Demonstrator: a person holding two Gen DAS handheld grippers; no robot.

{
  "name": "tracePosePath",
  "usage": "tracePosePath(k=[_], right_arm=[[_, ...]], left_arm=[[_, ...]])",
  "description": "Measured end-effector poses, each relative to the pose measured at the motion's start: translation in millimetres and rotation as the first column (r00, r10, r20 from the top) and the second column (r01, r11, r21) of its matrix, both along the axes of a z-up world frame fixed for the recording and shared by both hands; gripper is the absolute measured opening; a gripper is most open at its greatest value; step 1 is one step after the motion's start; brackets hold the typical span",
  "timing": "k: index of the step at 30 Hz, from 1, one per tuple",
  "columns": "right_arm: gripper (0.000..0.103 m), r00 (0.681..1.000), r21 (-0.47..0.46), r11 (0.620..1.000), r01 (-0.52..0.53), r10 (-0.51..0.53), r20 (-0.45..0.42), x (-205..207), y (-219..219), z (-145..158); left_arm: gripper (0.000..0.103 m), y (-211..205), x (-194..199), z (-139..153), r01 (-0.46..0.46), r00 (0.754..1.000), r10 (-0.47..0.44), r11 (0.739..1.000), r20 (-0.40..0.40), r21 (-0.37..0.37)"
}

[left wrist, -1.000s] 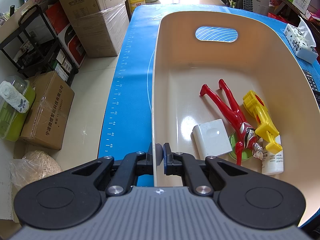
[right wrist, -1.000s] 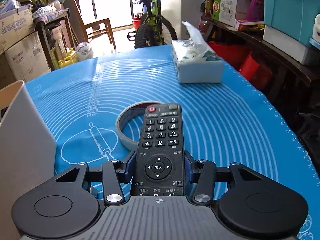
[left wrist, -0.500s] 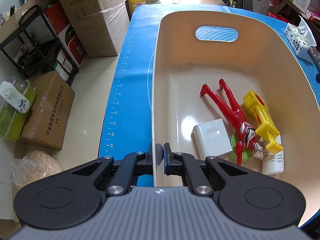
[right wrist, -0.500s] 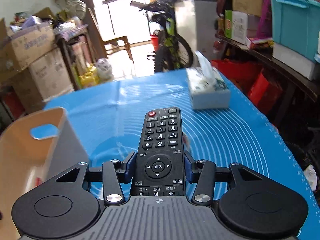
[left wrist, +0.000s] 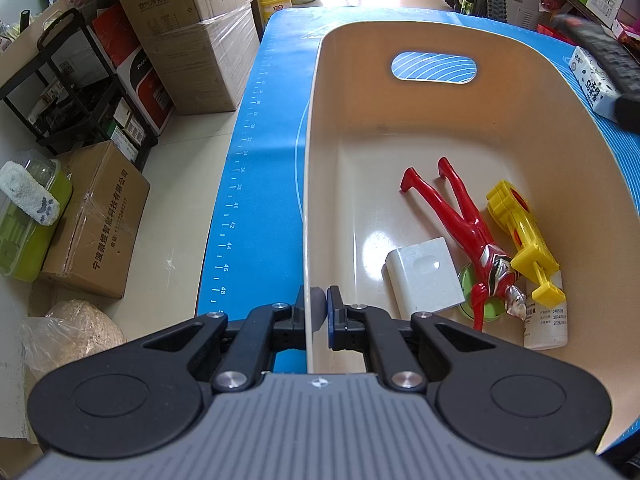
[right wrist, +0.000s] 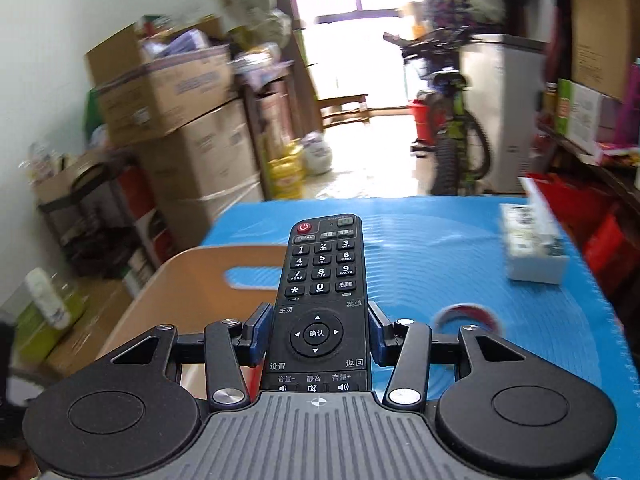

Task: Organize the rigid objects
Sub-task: 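Carry the black remote into the bin with the right tool and release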

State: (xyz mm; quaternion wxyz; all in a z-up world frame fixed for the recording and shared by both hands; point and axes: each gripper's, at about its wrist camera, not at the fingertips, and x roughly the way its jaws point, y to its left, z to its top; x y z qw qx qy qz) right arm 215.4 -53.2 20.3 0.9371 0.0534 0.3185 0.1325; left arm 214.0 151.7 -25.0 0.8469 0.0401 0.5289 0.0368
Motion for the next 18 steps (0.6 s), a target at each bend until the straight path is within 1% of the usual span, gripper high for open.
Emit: tracePosePath(k=[6,9,15,17,18], right_arm=[[0.054,0.993,-0.025,0.994,-0.110,0.109,-0.051,-7.1,51.4,-17.1],[0.054,0.986,-0.066,0.988,-0.143,0.137,-0.091,-6.0,70.6,-26.5],[0.054,0.970,-0.120,0.978,-0.169,0.143,-0.198,4.0,88.8,-51.0],[0.054,0.959,-0.097,0.980,-0.172,0.144,-0.243,8.1,88.6,-57.8],[0.054,0.958,-0.085,0.982,-0.169,0.143,-0.249,9.8,85.7,-58.0]], left_arm=[[0.009,-0.9,0.0,-0.2,0.000,1.000,0.000,1.000,-0.001,-0.002],[0.008,-0.7,-0.1,-0.2,0.002,1.000,-0.002,1.000,-0.001,-0.002],[0.008,-1.5,0.5,-1.2,0.003,1.000,-0.003,1.000,-0.003,-0.003],[0.008,-1.9,0.2,-1.4,0.005,1.000,-0.005,1.000,-0.002,-0.002],[0.008,-2.2,0.6,-1.5,0.004,1.000,-0.004,1.000,-0.003,-0.002]])
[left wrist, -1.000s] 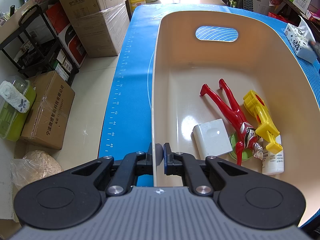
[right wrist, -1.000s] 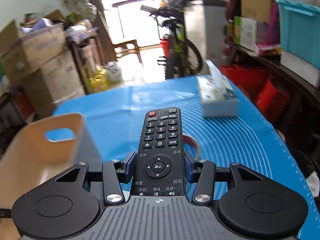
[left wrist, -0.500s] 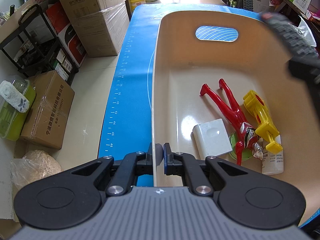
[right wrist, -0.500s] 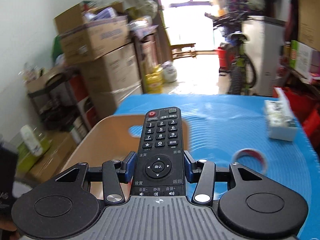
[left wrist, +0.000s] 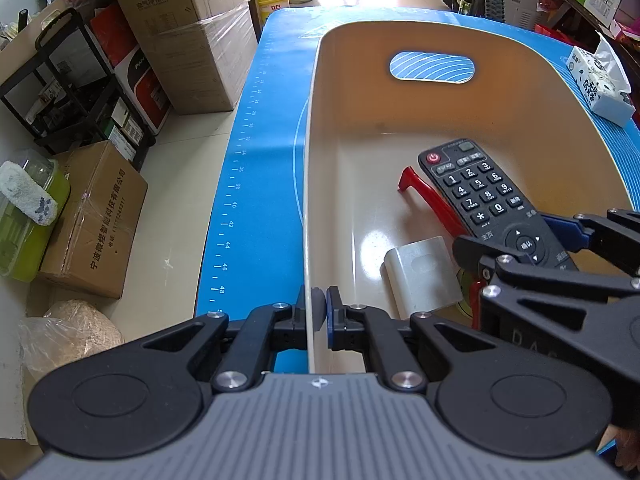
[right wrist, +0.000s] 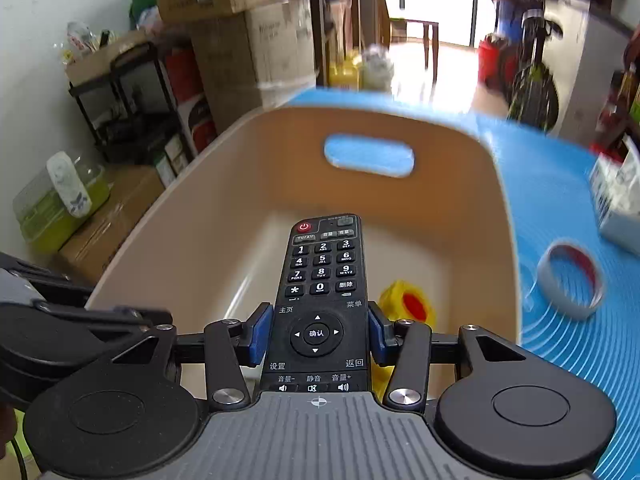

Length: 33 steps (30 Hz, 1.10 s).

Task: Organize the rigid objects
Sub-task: 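Carry the black remote into the bin with the right tool and release, then grasp the white charger plug with the right tool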

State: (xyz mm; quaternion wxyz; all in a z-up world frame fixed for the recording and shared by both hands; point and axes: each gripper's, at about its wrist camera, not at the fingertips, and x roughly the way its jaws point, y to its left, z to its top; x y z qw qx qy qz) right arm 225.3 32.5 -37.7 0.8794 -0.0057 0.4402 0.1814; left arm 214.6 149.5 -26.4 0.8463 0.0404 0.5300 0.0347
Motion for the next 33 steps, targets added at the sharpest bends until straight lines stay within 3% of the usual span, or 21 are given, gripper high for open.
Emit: tracePosePath(k=[2,8,10,14,19,26,33], right_arm=[[0.054,0.999,-0.034,0.999,-0.014,0.013,-0.036,4.4,2.8,-3.6],[0.056,0.993,-0.005,1.000,-0.018,0.018,-0.116,11.1,-0.3,-9.7],[0.065,0.991,0.022,0.999,-0.046,0.048,-0.122,11.4,-2.6,-9.3],[0.070,0.995,0.032,0.997,-0.066,0.068,-0.071,6.4,-12.0,-1.2],[0.070,0.995,0.129,0.988,-0.088,0.092,-0.026,0.8,-34.5,19.0],[0.073,0.997,0.192,0.981,-0.032,0.018,0.075,0.1,-81.2,54.2],[0.075,0.989,0.077,0.996,0.037,-0.047,0.139,3.1,-139.0,45.3]], left_arm=[[0.008,-0.5,0.2,-0.2,0.000,1.000,0.000,1.000,-0.001,0.002],[0.008,-0.3,0.7,-0.1,0.001,1.000,-0.001,1.000,-0.001,0.004],[0.008,-0.1,0.6,0.0,0.003,1.000,-0.003,1.000,0.000,0.005],[0.009,1.0,0.6,-0.2,0.002,1.000,-0.002,1.000,0.000,0.003],[0.009,0.1,1.0,-0.2,0.001,1.000,-0.001,1.000,-0.001,0.008],[0.009,-1.3,1.2,-0.2,0.001,1.000,-0.001,1.000,-0.001,0.010],[0.009,-1.1,1.4,0.6,-0.001,1.000,0.001,1.000,-0.004,0.007]])
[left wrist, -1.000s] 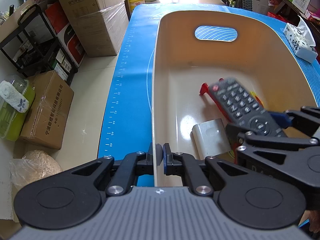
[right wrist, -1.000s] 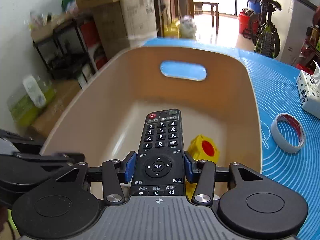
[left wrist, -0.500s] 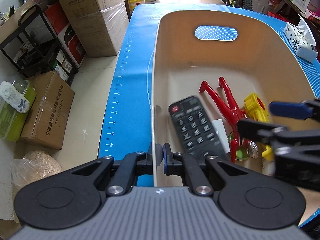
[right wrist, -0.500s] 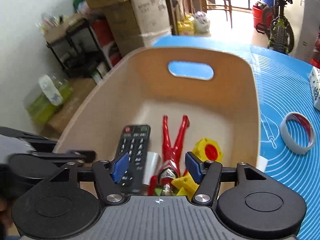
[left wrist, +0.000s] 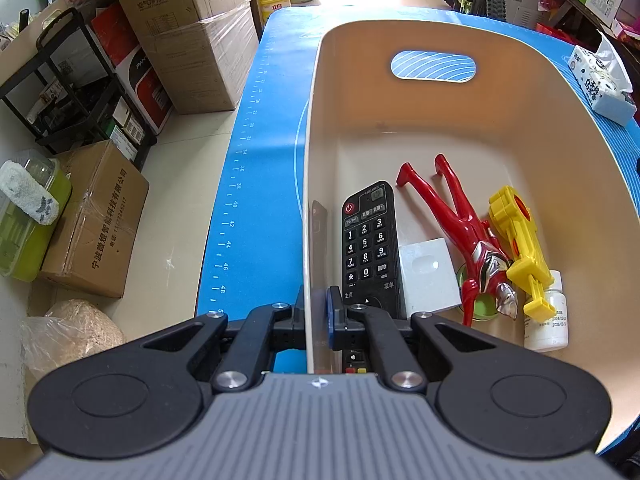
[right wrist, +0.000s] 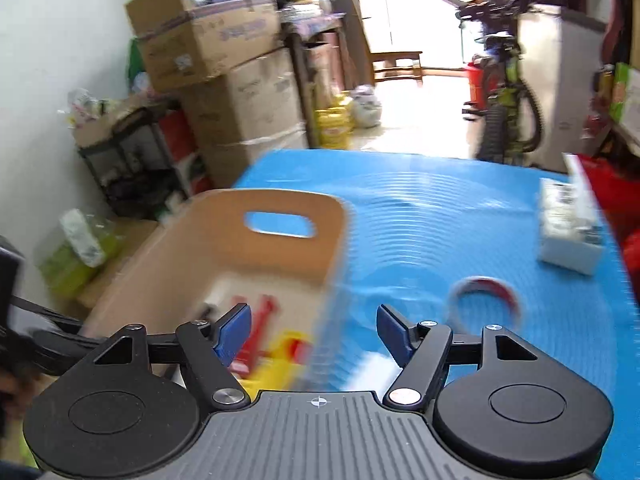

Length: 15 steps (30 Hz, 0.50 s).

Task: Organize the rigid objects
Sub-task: 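Grasp the white charger plug with the right tool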

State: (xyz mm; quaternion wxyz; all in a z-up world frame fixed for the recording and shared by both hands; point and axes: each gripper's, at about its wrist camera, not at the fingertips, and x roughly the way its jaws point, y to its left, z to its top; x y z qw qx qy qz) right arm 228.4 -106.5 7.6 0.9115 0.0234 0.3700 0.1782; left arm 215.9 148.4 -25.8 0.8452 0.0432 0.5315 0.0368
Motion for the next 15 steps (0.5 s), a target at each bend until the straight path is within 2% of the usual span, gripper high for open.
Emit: tracePosePath(k=[5,15], right_arm=[[0.075,0.999,-0.070,0.997,0.033,-0.033,-0.004,6.3,-30.8,-33.9],[0.075,0.992,-0.136,0.984,-0.117,0.109,-0.068,11.8,-19.7,-89.9]], left_arm=[[0.009,0.4,-0.2,0.5,-0.001,1.000,0.001,1.000,0.000,-0.001],[0.009,1.4,-0.7,-0.8,0.000,1.000,0.000,1.000,-0.001,0.002]])
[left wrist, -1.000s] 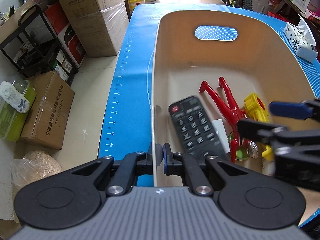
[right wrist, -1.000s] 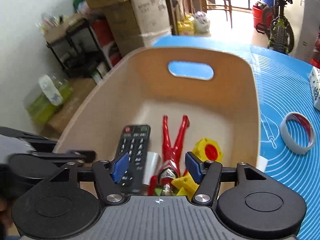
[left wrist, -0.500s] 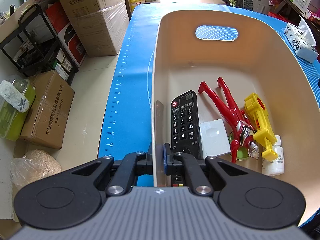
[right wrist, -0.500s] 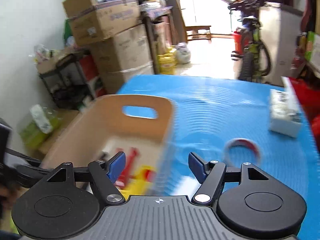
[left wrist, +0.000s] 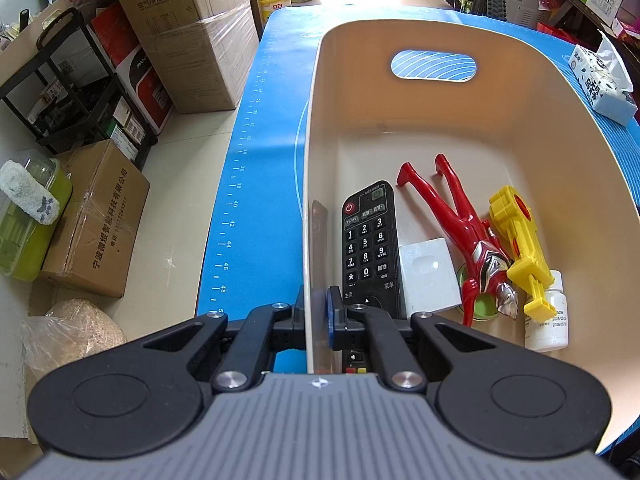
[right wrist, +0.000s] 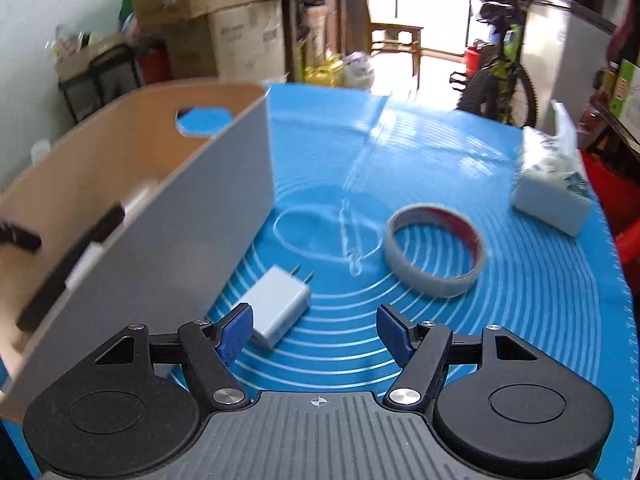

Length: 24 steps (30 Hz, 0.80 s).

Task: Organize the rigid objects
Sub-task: 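Grasp the white charger plug with the right tool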

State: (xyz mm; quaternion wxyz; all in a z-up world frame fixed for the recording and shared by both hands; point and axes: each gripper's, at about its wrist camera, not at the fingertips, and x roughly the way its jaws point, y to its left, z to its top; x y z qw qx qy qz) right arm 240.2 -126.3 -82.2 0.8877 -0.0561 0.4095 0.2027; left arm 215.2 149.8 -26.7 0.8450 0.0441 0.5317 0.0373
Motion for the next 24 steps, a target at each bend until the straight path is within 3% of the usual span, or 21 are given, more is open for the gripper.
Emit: tracePosePath(k=[16,18,20,24], right_arm=[[0.076,0.967,-0.120,0.962,-0.245,0.252,0.041,20.7,31.5,-25.7],[0.075,0.963,-0.113,0.959,-0.261,0.267,0.042,21.2,31.7,-25.6],[0.058,0.954,-0.095,0.951,-0.293,0.298,0.038,20.3,31.7,-24.5],[0.058,0.955,-0.115,0.951,-0.288,0.294,0.041,15.9,36.0,-23.2]], left_arm=[[0.009,-0.8,0.2,-0.4,0.001,1.000,-0.001,1.000,0.000,0.002],[0.010,-0.8,0.2,-0.3,0.001,1.000,-0.001,1.000,0.000,0.004],[0.010,-0.8,-0.1,-0.4,0.002,1.000,-0.002,1.000,-0.001,0.007],[0.010,-1.7,0.1,-0.2,0.001,1.000,-0.001,1.000,-0.002,0.010]])
